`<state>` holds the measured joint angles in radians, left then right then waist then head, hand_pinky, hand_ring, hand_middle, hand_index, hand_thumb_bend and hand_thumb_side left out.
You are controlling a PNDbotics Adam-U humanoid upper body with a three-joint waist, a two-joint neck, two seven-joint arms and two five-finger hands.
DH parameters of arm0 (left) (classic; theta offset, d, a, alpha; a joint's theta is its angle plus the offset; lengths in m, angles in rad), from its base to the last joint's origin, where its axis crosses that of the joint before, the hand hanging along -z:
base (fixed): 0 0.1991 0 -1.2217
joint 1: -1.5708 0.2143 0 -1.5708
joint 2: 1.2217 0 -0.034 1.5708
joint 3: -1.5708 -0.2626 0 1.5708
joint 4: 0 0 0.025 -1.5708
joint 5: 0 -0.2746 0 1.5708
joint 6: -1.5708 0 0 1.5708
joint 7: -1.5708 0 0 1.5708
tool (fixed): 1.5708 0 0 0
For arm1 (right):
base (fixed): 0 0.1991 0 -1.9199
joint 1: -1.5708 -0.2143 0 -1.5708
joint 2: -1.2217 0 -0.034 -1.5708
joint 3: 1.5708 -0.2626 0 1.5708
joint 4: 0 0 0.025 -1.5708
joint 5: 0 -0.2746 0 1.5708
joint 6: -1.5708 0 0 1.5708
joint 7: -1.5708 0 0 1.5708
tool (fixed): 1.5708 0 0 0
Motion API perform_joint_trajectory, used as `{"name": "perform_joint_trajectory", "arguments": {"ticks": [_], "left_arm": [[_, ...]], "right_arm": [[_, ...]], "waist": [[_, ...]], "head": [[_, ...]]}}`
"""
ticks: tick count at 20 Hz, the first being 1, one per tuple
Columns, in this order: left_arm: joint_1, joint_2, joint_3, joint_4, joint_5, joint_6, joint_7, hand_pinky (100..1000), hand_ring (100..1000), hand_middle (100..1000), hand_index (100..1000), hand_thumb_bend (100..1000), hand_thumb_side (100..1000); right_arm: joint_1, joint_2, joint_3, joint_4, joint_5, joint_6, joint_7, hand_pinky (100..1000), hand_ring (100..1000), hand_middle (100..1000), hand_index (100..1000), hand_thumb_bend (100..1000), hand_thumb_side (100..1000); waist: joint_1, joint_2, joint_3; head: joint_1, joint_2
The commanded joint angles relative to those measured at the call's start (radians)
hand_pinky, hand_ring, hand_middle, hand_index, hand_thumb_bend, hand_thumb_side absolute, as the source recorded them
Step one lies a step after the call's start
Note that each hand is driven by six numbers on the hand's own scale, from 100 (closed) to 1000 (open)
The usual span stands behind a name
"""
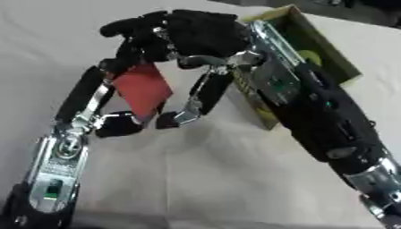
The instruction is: Pick up the objects with one hand, pass them to the other hand, and then place them into the box on the other side of the table.
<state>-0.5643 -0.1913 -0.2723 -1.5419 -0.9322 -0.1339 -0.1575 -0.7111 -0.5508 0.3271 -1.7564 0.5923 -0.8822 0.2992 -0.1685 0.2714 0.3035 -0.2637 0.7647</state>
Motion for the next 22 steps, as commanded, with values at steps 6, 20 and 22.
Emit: {"name": "perform_joint_trajectory", "arguments": {"ticks": [6,20,22], "left_arm": [[-0.016,-0.012,-0.01,-0.016,0.011,-0.005,-0.006,403,397,448,508,100,369],[-0.016,-0.014,-0.013,-0.023,0.033,-0.007,-0.025,404,398,450,507,100,386],[-0.016,-0.015,-0.014,-0.026,0.04,-0.007,-0.029,404,398,450,507,100,389]], "right_arm": [[-0.018,-0.012,-0.006,0.029,0.036,-0.025,-0.029,811,1000,681,851,405,722],[-0.02,-0.015,-0.011,0.068,0.041,-0.025,-0.062,802,1000,681,840,430,730],[-0.022,-0.014,-0.01,0.07,0.045,-0.025,-0.068,801,1000,687,842,440,733]], "waist": [[-0.008,0.0,0.005],[-0.011,0.008,0.019],[-0.012,0.009,0.02]], "head": [[-0.01,0.005],[-0.02,0.001],[-0.022,0.0]]}}
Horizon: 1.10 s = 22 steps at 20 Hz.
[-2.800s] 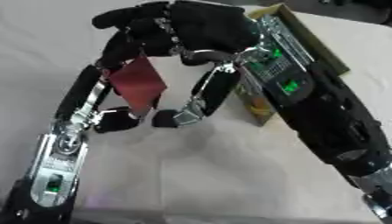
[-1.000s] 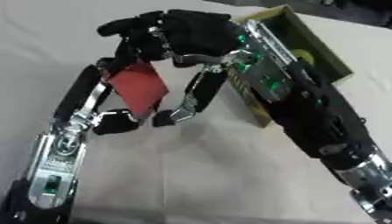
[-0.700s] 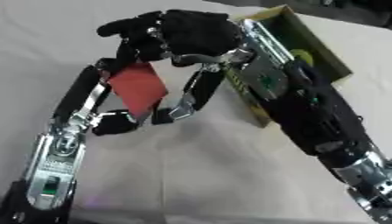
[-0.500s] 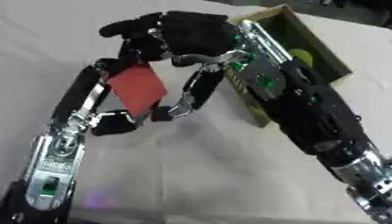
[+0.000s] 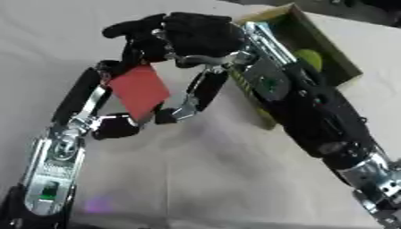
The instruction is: Pick up the objects with one hand, pass them to the other hand, and then place them into the box on the other side of the table.
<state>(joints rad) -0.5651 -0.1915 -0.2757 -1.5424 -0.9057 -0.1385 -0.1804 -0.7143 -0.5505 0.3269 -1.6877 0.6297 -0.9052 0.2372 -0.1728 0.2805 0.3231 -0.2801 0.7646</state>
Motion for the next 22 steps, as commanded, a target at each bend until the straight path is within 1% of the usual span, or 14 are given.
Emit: {"name": "perform_joint_trajectory", "arguments": {"ticks": [1,9,14,17,20,22], "left_arm": [[-0.016,-0.015,-0.011,-0.027,0.016,-0.002,-0.008,404,398,450,507,100,390],[-0.017,-0.016,-0.022,-0.03,0.029,-0.009,-0.02,406,400,452,507,100,390],[-0.018,-0.017,-0.027,-0.026,0.03,-0.016,-0.024,407,402,453,507,100,391],[-0.018,-0.018,-0.028,-0.024,0.029,-0.017,-0.026,407,402,453,507,100,392],[-0.018,-0.018,-0.028,-0.024,0.029,-0.018,-0.027,408,403,454,507,100,393],[-0.018,-0.019,-0.028,-0.025,0.03,-0.019,-0.029,408,403,454,507,100,396]], "right_arm": [[-0.019,-0.014,-0.01,0.003,0.01,-0.002,-0.009,800,1000,686,843,439,732],[-0.026,-0.014,-0.01,0.021,0.026,-0.002,-0.043,793,1000,679,846,454,737],[-0.027,-0.012,-0.012,0.038,0.02,-0.002,-0.067,785,1000,665,836,439,732],[-0.027,-0.01,-0.011,0.044,0.009,-0.002,-0.072,777,1000,643,815,449,733],[-0.027,-0.009,-0.012,0.046,-0.006,-0.002,-0.073,768,1000,601,785,453,717],[-0.028,-0.008,-0.012,0.047,-0.014,-0.002,-0.074,763,1000,580,778,453,724]], "waist": [[-0.008,0.0,0.001],[-0.009,0.002,0.009],[-0.009,0.003,0.011],[-0.009,0.004,0.011],[-0.009,0.005,0.012],[-0.01,0.006,0.013]], "head": [[-0.007,0.0],[-0.013,-0.003],[-0.016,-0.004],[-0.016,-0.004],[-0.016,-0.005],[-0.017,-0.006]]}}
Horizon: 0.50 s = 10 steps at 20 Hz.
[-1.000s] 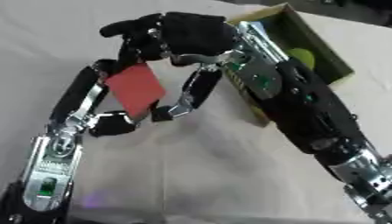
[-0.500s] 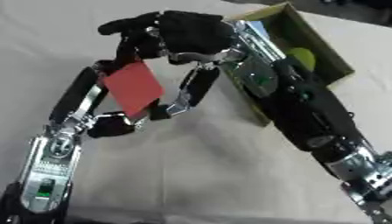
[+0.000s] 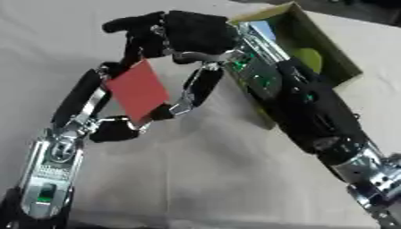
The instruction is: Pick up the objects with one hand, pass them to the other hand, and then place them into the box on the other side of the table.
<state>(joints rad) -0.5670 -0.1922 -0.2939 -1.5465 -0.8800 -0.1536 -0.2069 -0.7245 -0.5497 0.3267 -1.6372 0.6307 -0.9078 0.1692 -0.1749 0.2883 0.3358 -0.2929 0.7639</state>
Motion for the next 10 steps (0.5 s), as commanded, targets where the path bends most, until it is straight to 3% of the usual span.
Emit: {"name": "perform_joint_trajectory", "arguments": {"ticks": [1,10], "left_arm": [[-0.016,-0.018,-0.011,-0.021,0.006,-0.004,-0.004,408,403,454,507,100,396],[-0.021,-0.017,-0.016,-0.016,0.013,-0.012,-0.012,410,406,455,508,100,394]], "right_arm": [[-0.018,-0.009,-0.012,-0.005,-0.019,0.001,-0.008,763,1000,571,776,453,724],[-0.015,-0.008,-0.003,-0.013,-0.073,0.001,0.002,761,1000,494,747,420,613]], "waist": [[-0.007,-0.002,0.0],[-0.008,0.0,0.001]], "head": [[-0.004,-0.006],[-0.001,-0.007]]}}
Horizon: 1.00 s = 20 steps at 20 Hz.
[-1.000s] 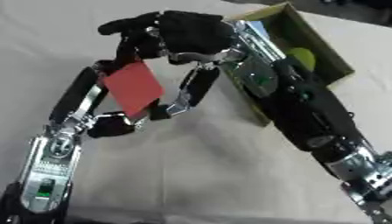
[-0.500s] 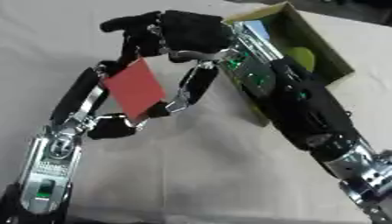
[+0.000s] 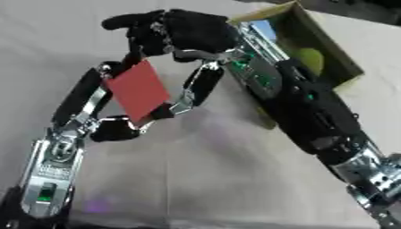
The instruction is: Pick up the objects with one hand, pass them to the other hand, and then place them into the box on the other side of the table.
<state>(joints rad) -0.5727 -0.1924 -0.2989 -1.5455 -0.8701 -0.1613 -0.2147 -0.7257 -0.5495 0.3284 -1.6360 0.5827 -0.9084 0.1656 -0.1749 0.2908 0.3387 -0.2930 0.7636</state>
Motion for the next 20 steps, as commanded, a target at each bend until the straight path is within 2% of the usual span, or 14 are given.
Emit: {"name": "perform_joint_trajectory", "arguments": {"ticks": [1,9,15,20], "left_arm": [[-0.016,-0.017,-0.012,-0.016,0.002,-0.006,-0.005,411,406,455,508,100,394],[-0.015,-0.017,-0.01,-0.009,-0.007,-0.01,-0.003,413,409,457,512,100,406],[-0.014,-0.018,-0.008,-0.009,-0.01,-0.01,-0.002,415,411,459,516,100,410],[-0.013,-0.018,-0.008,-0.01,-0.013,-0.014,-0.002,437,428,483,543,100,410]], "right_arm": [[-0.013,-0.007,-0.004,-0.013,-0.038,0.001,0.011,762,1000,494,751,402,590],[-0.011,-0.009,-0.004,-0.019,-0.191,0.001,0.092,770,1000,468,754,234,414],[-0.01,-0.011,-0.016,-0.024,-0.285,0.001,0.168,771,1000,465,744,103,333],[-0.008,-0.011,-0.022,-0.026,-0.327,0.001,0.207,771,995,459,737,100,296]], "waist": [[-0.008,-0.002,-0.003],[-0.004,-0.001,-0.005],[-0.006,-0.001,-0.005],[-0.006,-0.002,-0.005]], "head": [[-0.001,-0.006],[0.0,-0.008],[0.001,-0.008],[0.002,-0.008]]}}
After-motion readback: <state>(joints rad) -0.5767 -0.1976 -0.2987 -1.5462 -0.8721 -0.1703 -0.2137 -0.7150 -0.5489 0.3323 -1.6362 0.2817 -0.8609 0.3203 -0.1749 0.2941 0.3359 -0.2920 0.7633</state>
